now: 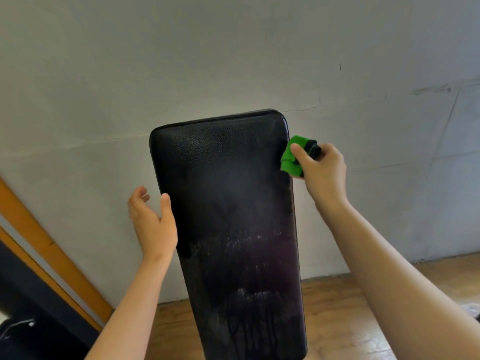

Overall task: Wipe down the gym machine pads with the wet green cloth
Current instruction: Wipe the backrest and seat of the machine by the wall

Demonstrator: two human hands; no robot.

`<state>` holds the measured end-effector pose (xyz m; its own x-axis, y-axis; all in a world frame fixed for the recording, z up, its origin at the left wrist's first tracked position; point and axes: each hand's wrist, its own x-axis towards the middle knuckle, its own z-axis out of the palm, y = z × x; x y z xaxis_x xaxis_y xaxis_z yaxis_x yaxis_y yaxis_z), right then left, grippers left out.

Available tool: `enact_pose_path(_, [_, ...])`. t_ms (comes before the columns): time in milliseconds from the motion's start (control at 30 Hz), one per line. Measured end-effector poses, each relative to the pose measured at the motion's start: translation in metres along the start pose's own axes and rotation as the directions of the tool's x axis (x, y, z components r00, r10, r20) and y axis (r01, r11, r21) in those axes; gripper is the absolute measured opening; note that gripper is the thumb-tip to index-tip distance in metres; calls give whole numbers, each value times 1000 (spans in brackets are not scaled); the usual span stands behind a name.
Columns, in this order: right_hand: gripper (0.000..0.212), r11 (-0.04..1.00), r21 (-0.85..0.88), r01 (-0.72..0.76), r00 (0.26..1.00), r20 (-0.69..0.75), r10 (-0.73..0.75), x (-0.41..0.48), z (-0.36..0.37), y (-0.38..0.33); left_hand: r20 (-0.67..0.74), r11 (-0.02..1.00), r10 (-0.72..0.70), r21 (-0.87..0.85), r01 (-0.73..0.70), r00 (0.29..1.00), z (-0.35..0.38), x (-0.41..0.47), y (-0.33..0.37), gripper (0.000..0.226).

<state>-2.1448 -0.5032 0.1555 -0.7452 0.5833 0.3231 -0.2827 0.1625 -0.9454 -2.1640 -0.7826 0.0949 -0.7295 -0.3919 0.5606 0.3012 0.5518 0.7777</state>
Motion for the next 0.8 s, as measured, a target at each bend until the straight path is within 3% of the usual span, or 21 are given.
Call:
enact_pose_path(100, [42,989,-146,22,999,-39,-28,0,9,-3,101,997,-37,-60,43,994,22,-3,0,34])
enact_pose_path(233, [44,973,-231,-24,999,-52,13,-16,6,26,-30,997,-71,-45,70,997,37,-5,-9,37])
enact_pose_path(433, [42,968,-241,-77,997,-28,73,-56,-5,73,-57,996,-73,-58,70,996,41,-3,-13,30])
enact_pose_path(633, [41,965,-43,-260,964,54,262,-60,-17,89,-53,993,-75,-93,70,996,42,-1,-18,30])
enact_pose_path(800, [41,969,131,-208,976,89,198,-25,-16,53,-58,993,-93,-83,88,994,44,0,-20,30])
